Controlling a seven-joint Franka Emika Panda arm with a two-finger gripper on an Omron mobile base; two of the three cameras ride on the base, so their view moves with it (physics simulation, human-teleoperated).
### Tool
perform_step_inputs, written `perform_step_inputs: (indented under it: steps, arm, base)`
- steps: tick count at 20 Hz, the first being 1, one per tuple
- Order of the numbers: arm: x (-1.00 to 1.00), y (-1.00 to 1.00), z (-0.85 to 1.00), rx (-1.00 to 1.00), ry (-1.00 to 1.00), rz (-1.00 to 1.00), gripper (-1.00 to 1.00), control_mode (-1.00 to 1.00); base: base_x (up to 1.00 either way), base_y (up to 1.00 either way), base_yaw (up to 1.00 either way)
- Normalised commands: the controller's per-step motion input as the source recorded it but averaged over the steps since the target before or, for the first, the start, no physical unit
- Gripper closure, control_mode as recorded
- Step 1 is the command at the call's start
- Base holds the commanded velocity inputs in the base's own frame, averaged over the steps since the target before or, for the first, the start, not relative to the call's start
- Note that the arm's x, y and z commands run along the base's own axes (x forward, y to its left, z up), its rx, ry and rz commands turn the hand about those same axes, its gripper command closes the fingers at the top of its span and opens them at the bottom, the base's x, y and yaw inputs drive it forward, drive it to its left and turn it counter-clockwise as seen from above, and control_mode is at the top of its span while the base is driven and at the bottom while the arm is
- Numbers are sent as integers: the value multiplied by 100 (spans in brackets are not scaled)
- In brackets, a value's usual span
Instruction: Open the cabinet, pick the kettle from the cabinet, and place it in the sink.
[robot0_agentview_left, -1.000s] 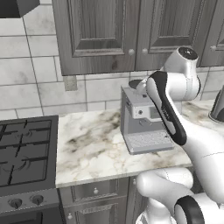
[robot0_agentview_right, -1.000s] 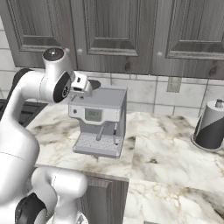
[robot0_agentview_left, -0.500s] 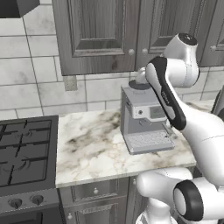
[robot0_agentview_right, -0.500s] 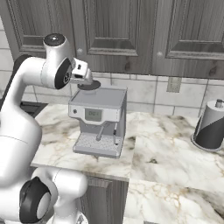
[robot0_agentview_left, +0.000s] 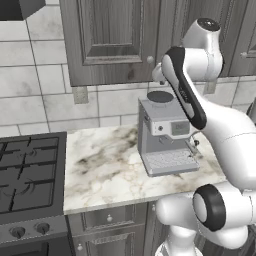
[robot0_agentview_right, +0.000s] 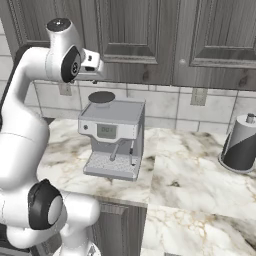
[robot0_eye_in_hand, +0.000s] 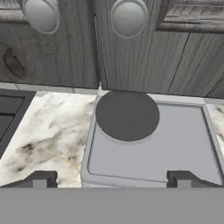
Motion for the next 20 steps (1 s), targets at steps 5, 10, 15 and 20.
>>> perform_step_inputs:
  steps: [5, 10, 15, 20]
  arm:
    - [31, 0, 34, -9, 0, 0, -100, -100]
    - [34, 0, 19, -4, 0, 0, -100, -100]
    - [34, 0, 0, -1, -5, 0, -100, -100]
    - [40, 0, 4, 0, -2, 0, -100, -100]
  base:
    - [0, 0, 0]
    - [0, 0, 0]
    - [0, 0, 0]
    - [0, 0, 0]
